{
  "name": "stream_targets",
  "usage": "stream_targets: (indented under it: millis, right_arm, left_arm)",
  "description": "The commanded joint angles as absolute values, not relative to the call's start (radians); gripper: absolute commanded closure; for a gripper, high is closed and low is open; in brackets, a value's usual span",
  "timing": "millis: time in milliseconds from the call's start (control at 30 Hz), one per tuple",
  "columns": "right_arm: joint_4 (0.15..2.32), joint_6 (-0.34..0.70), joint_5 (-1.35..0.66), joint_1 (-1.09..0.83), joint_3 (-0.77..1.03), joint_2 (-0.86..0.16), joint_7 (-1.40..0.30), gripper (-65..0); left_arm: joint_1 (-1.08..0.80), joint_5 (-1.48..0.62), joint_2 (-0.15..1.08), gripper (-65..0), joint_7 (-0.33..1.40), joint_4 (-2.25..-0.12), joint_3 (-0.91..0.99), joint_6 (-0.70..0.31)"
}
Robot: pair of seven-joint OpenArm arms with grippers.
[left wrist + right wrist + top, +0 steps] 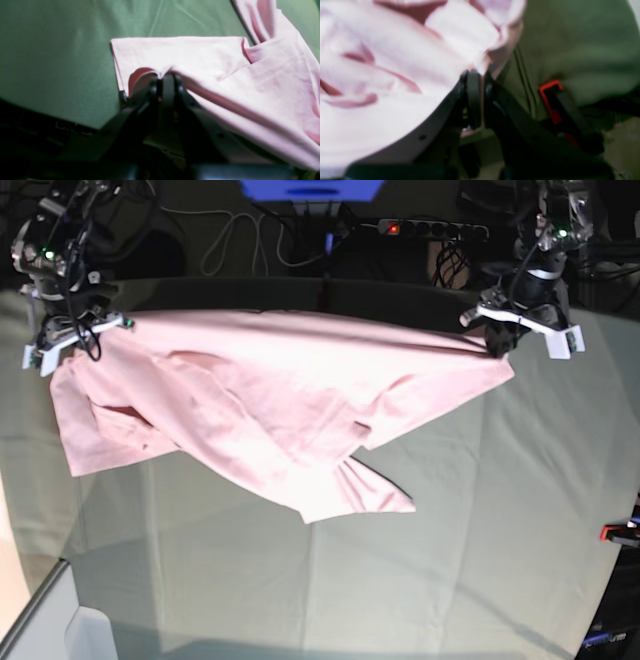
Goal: Layout the t-shirt on the table in an organized manner, then fold the t-shirt properly
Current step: 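Grasp the shirt with the left gripper and stretch it between both grippers, then release with the left gripper, regrasp the shirt at a fold and pull it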
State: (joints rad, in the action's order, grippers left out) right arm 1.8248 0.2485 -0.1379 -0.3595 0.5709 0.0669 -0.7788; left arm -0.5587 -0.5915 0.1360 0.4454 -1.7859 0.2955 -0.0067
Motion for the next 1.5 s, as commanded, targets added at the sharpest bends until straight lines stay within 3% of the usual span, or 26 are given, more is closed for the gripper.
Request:
stream_targets:
  millis: [0,200,300,400,567,767,1000,1167,1267,1467]
  right_arm:
    - [1.833,0.262,-0.130,-0.346,0.576,0.053,-0.773,-3.4]
    - [1.825,0.260,-0.130,-0.337,0.590,0.031,-0.792,-27.1]
    - [1.871,0.260,-0.133,-0.328,0.693,0.048,-0.789,-33.5]
    - [1.937,0.297,-0.133,-0.317,0.723,0.062,-0.786,-34.3]
    - [1.969,0.512,-0.128,-0.317,0.575,0.051,-0.794,-34.1]
    - [1.962,0.496,-0.127,-0.312,0.453,0.050,-0.794,-34.4]
    - [1.960,0.496,-0.127,-0.308,0.455,0.025,-0.794,-34.2]
    - [1.960,0.496,-0.127,-0.315,0.456,0.024,-0.791,-34.1]
    - [1.960,0.498,-0.127,-0.317,0.456,0.022,-0.792,-34.2]
    - [1.960,0.498,-0.127,-0.317,0.458,0.008,-0.794,-34.2]
  left_arm:
    - [-0.562,-0.584,0.147,-0.3,0.415,-1.804,0.305,0.002]
    - [-0.562,-0.582,0.147,-0.3,0.417,-1.802,0.305,0.002]
    - [-0.562,-0.587,0.147,-0.3,0.417,-1.799,0.305,0.002]
    - [-0.562,-0.587,0.147,-0.3,0.417,-1.797,0.305,0.002]
    - [-0.562,-0.582,0.153,-0.3,0.417,-1.797,0.274,0.002]
    - [-0.562,-0.591,0.147,-0.5,0.426,-1.801,0.268,0.002]
    - [-0.530,-0.591,0.156,-0.5,0.725,-1.862,0.277,0.002]
    - [-0.522,-0.591,0.131,-1.5,0.765,-1.871,0.321,0.002]
    - [-0.522,-0.591,0.093,-11.1,0.773,-1.874,0.363,0.002]
    - [-0.524,-0.595,0.067,-41.0,0.776,-1.896,0.387,0.001]
